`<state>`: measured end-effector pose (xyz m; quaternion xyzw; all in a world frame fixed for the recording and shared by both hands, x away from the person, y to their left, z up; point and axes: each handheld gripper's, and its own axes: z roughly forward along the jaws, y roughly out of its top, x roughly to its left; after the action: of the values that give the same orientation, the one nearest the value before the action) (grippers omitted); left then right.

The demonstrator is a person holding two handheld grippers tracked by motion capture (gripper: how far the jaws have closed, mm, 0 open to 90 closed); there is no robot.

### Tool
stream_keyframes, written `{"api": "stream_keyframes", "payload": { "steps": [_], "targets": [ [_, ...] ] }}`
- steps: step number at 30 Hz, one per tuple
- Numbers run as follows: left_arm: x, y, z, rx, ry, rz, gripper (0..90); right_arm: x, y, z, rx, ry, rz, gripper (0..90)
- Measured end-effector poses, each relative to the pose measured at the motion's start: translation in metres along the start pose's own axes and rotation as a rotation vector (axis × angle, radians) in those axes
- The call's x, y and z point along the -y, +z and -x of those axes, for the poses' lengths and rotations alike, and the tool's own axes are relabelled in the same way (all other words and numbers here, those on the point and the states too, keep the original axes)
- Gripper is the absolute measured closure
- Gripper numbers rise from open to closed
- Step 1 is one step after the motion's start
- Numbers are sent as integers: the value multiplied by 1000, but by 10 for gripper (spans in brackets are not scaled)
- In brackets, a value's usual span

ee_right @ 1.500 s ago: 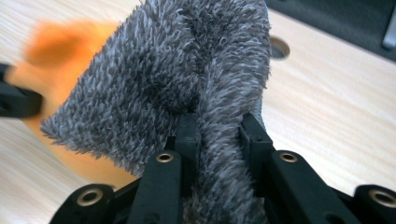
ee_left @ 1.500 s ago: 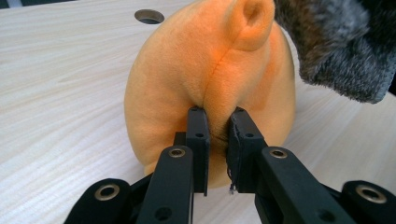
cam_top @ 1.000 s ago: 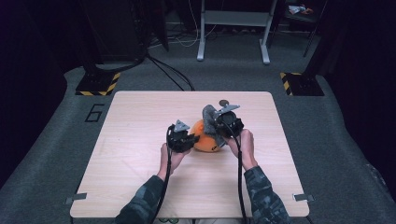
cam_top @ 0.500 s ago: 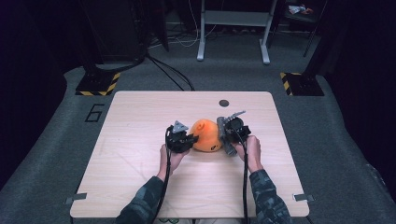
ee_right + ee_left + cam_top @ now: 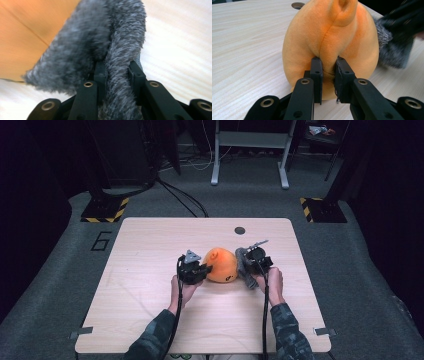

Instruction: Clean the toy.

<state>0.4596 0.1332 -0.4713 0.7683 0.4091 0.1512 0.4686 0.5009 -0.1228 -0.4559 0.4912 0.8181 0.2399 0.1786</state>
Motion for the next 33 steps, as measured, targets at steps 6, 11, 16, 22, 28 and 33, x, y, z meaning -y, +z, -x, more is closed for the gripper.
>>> {"api": "stream_keyframes", "payload": {
  "steps": [6,11,16,22,28,33],
  "targets": [
    [-1,0,3,-2,11,-4,783,-23,-46,-16,-25,-59,159,731],
    [-3,0,7,-11,34,-5,783,-42,-58,-46,-55,-162,206,730],
    [-2,0,4,-7,24,-13,783,-42,-45,-51,-28,-178,158,730],
    [-1,1,3,-5,14,-9,784,-30,-32,-37,-15,-142,120,730],
    [-1,2,2,-7,7,-7,784,-13,-13,-22,-7,-86,53,730],
    [0,3,1,-14,6,-6,784,3,13,-12,1,-31,-42,730]
  ]
}}
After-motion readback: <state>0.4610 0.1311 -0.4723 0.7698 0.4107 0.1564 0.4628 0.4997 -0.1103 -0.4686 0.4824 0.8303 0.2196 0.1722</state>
